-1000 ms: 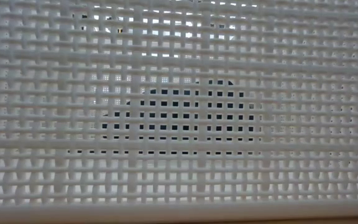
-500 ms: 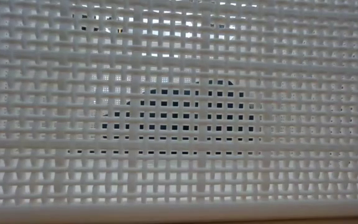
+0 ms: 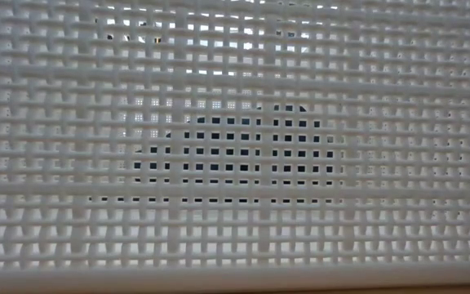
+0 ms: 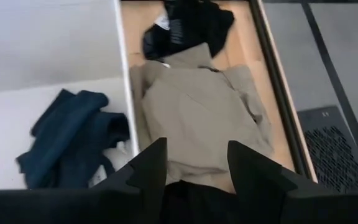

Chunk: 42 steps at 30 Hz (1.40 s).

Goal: Sort clothes
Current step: Put the black boxer on top of the black shirt

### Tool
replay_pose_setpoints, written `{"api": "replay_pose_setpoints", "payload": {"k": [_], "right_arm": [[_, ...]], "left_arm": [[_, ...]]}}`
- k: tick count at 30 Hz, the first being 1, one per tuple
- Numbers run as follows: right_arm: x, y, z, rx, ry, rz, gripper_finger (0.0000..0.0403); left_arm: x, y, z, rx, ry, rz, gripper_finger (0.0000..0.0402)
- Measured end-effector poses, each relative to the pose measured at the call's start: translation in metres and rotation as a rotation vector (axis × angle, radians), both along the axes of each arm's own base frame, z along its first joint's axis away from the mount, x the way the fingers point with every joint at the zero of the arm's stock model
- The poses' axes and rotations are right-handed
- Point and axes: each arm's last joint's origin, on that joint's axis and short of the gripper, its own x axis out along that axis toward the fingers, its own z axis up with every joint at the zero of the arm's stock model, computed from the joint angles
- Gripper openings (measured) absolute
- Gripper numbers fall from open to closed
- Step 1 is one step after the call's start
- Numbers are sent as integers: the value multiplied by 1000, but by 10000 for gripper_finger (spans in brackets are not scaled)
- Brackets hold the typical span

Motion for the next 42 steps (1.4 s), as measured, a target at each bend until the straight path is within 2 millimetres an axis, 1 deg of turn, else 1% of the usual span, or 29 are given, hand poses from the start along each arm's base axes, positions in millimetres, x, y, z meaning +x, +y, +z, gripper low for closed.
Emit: {"api": "replay_pose_setpoints", "payload": {"k": [4, 9, 13, 17, 19, 20, 22, 25, 26, 29, 31, 34, 38, 42], "right_arm": [[-12, -10, -11, 10, -35, -60, 157], [-22, -14, -23, 9, -65, -90, 157], [-24, -15, -28, 11, -78, -101, 157], [-23, -16, -30, 12, -74, -101, 157], [-23, -16, -30, 11, -75, -100, 157], [-23, -15, -30, 11, -75, -100, 157], [-24, -15, -29, 11, -75, -100, 157], [-26, -14, -27, 9, -80, -99, 157], [-26, -14, -27, 8, -80, -98, 157], [-26, -14, -27, 3, -78, -93, 157], [-27, -14, -27, 2, -78, -93, 157], [-27, -16, -27, -10, -77, -88, 157], [-26, -22, -23, -38, -124, -92, 157], [-16, -27, -15, -76, -247, -79, 157]], "left_arm": [[5, 7, -12, -12, 49, -48, 171], [9, 12, -19, -37, 41, -77, 171], [12, 16, -26, -47, 60, -77, 171], [17, 19, -37, -81, 90, -62, 171], [21, 19, -44, -102, 108, -68, 163], [22, 19, -47, -112, 119, -75, 153], [25, 20, -52, -119, 143, -84, 118], [26, 20, -55, -106, 182, -90, 35], [26, 20, -54, -99, 188, -87, 19], [24, 18, -43, -62, 182, -83, 13], [23, 18, -29, -18, 151, -79, 9], [18, 12, -2, 54, 91, -72, 5], [9, 0, 42, 192, -68, -42, 5], [1, -13, 83, 285, -325, -7, 4]]}}
